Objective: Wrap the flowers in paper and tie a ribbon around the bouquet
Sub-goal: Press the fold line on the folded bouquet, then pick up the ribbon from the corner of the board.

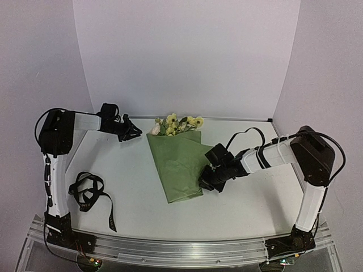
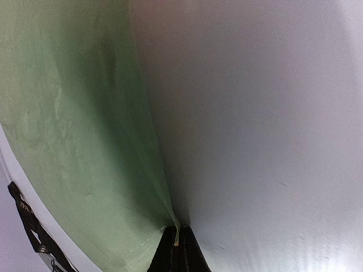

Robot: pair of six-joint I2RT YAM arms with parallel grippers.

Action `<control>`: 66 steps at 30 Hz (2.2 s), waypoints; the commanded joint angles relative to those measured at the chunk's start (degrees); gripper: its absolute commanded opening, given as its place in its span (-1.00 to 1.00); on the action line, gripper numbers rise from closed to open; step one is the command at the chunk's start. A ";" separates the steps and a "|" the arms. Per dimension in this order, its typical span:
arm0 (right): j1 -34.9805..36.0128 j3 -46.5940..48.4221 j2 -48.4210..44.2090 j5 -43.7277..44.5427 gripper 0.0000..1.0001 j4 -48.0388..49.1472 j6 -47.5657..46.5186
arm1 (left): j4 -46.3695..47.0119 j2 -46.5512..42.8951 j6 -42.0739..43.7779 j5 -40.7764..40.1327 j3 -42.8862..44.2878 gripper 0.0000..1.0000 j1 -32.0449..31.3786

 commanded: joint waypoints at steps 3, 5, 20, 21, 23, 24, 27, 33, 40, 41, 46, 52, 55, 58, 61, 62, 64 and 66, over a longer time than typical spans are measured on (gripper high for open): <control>1.62 4.37 6.35 8.17 -1.00 2.85 5.16 | -1.63 -20.36 -0.86 -8.82 -14.88 -0.64 -0.12; 2.25 2.72 5.25 9.54 -1.00 3.10 5.14 | -1.62 -25.72 -2.29 -12.83 -21.83 -0.64 -0.14; 2.91 -0.25 -3.75 4.06 0.00 5.51 -1.53 | -16.66 -57.55 -16.87 -45.29 -50.43 -0.16 -9.61; 2.97 -0.67 -4.65 3.93 0.05 5.26 -1.81 | -17.82 -58.49 -17.63 -46.94 -51.29 -0.15 -9.91; 2.97 -1.89 -6.51 3.79 0.12 4.86 -2.59 | -19.44 -59.39 -17.70 -48.96 -52.56 -0.14 -10.32; 2.98 -2.49 -7.26 3.72 0.15 4.76 -2.90 | -19.74 -59.44 -17.24 -49.45 -52.87 -0.14 -10.43; 2.93 -4.68 -9.82 3.40 0.20 4.47 -4.51 | -20.25 -58.46 -16.66 -49.72 -53.59 -0.14 -10.75; 2.92 -7.68 -13.72 2.04 0.22 3.60 -8.92 | -18.17 -54.76 -17.73 -50.32 -55.58 -0.13 -11.06; 3.13 -8.50 -16.73 0.49 0.15 1.30 -14.61 | -15.83 -47.50 -18.65 -52.80 -55.45 -0.14 -11.12; 3.11 -8.58 -17.19 0.45 0.15 0.68 -15.13 | -15.88 -46.69 -19.09 -53.46 -55.54 -0.15 -11.12; 3.13 -9.08 -18.98 0.49 -0.03 -1.39 -17.41 | -12.49 -44.55 -18.49 -52.51 -56.09 -0.65 -11.52; 2.79 -11.64 -24.20 4.66 -0.13 -5.67 -23.09 | -6.36 -48.35 -16.80 -48.85 -52.51 -1.00 -25.77; 2.31 -13.52 -28.14 6.67 -0.12 -5.91 -26.19 | -3.80 -51.60 -13.66 -50.63 -46.56 -1.00 -37.03; 2.33 -13.89 -32.26 6.75 -0.05 -6.72 -29.58 | -2.85 -54.79 -8.38 -53.17 -39.75 -0.99 -44.22; 2.30 -13.04 -34.46 4.42 -0.01 -6.82 -31.66 | 0.42 -57.27 -6.00 -52.11 -36.67 -0.99 -47.15; 2.28 -12.57 -35.08 3.81 0.00 -6.75 -32.33 | 2.65 -57.98 -5.09 -51.18 -35.99 -1.00 -47.55; 2.39 -11.93 -35.63 2.12 0.02 -5.95 -33.81 | 6.00 -58.60 -3.98 -48.35 -35.09 -1.00 -48.05; 2.78 -11.65 -35.93 0.51 0.04 -3.45 -34.91 | 9.52 -58.86 -2.28 -45.64 -33.67 -0.99 -48.46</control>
